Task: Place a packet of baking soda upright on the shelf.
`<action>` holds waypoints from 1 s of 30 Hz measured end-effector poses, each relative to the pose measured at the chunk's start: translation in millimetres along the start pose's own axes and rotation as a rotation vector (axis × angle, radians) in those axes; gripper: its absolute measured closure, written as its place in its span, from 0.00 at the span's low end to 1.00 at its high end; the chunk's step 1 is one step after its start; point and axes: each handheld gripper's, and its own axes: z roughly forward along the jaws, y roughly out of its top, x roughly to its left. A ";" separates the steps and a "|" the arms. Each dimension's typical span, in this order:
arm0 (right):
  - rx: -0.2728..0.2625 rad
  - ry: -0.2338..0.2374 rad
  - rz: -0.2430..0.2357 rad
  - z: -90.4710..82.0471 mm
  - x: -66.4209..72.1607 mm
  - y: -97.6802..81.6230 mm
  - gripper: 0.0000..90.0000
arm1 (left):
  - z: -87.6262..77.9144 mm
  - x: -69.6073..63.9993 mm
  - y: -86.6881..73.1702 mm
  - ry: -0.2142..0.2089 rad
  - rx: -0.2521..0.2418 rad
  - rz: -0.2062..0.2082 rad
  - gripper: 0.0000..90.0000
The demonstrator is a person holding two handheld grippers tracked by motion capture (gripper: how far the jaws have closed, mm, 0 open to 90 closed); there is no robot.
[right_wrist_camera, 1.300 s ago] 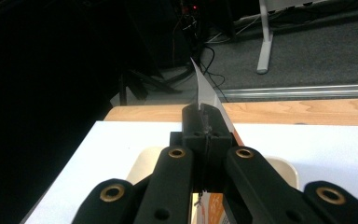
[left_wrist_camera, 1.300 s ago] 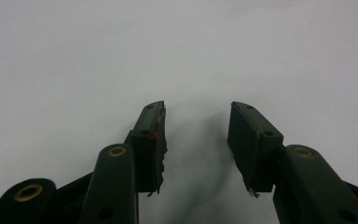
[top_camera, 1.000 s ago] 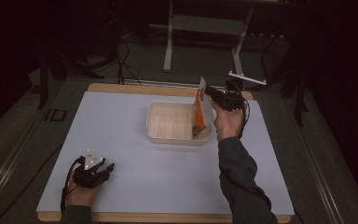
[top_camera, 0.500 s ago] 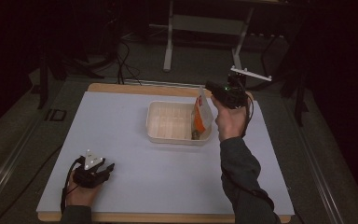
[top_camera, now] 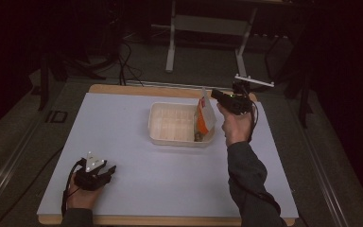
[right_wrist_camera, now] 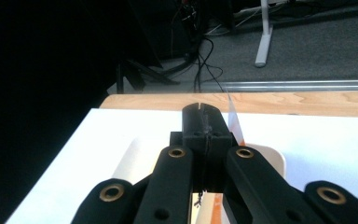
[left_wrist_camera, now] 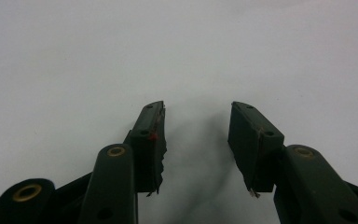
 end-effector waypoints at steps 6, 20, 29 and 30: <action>0.015 -0.012 -0.001 -0.5 -9.5 -4.4 1.00 | -0.1 -0.2 0.0 0.000 -0.001 0.001 0.62; 0.115 -0.040 -0.057 -0.1 -34.1 -19.7 0.94 | -0.1 -0.2 -0.2 0.003 -0.001 0.000 0.61; 0.185 -0.074 -0.135 -3.0 -48.7 -41.4 0.86 | -0.2 0.0 -0.2 0.006 -0.001 -0.003 0.60; 0.189 -0.076 -0.137 -3.5 -50.8 -44.0 0.85 | -0.1 0.0 -0.2 0.005 0.000 -0.003 0.60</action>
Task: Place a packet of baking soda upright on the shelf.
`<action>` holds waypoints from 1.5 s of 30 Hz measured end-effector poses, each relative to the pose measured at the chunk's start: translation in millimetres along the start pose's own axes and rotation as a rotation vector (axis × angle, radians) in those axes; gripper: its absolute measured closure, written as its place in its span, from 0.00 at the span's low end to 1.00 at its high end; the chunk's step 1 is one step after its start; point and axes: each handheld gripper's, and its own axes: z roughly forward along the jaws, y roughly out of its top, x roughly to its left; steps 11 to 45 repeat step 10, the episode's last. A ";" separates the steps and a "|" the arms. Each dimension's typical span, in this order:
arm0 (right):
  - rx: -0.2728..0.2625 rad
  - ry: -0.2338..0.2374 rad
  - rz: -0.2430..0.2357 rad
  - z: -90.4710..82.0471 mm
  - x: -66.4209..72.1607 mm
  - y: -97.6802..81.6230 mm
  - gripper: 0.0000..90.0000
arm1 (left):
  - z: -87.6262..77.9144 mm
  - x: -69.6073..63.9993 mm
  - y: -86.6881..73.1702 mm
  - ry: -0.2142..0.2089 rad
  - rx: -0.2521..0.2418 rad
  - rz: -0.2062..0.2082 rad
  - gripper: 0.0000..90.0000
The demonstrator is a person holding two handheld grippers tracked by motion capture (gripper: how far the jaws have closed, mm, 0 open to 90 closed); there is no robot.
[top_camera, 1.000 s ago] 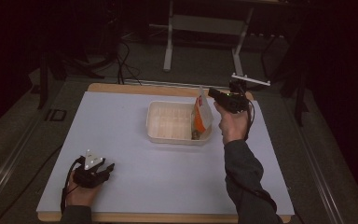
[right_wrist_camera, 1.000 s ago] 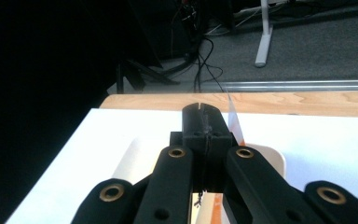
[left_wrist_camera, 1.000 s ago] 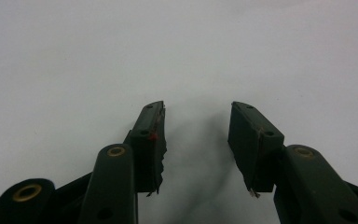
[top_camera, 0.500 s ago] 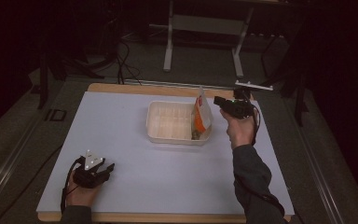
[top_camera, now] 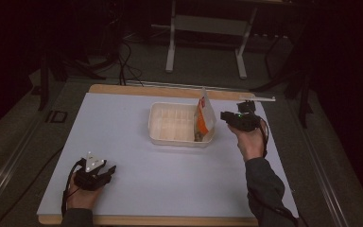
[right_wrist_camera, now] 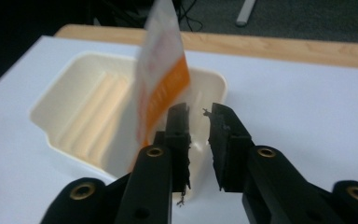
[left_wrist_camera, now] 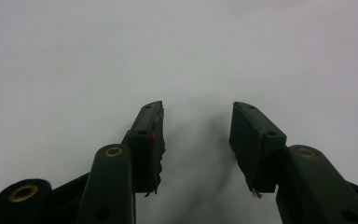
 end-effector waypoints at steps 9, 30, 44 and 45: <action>0.052 0.014 -0.004 0.5 -23.1 -39.8 0.72 | 0.6 0.7 0.2 0.043 0.007 -0.031 0.52; 0.054 0.020 -0.014 0.5 -25.9 -46.4 0.68 | 0.9 1.1 0.3 0.054 0.010 -0.038 0.48; 0.054 0.020 -0.014 0.5 -25.9 -46.4 0.68 | 0.9 1.1 0.3 0.054 0.010 -0.038 0.48; 0.054 0.020 -0.014 0.5 -25.9 -46.4 0.68 | 0.9 1.1 0.3 0.054 0.010 -0.038 0.48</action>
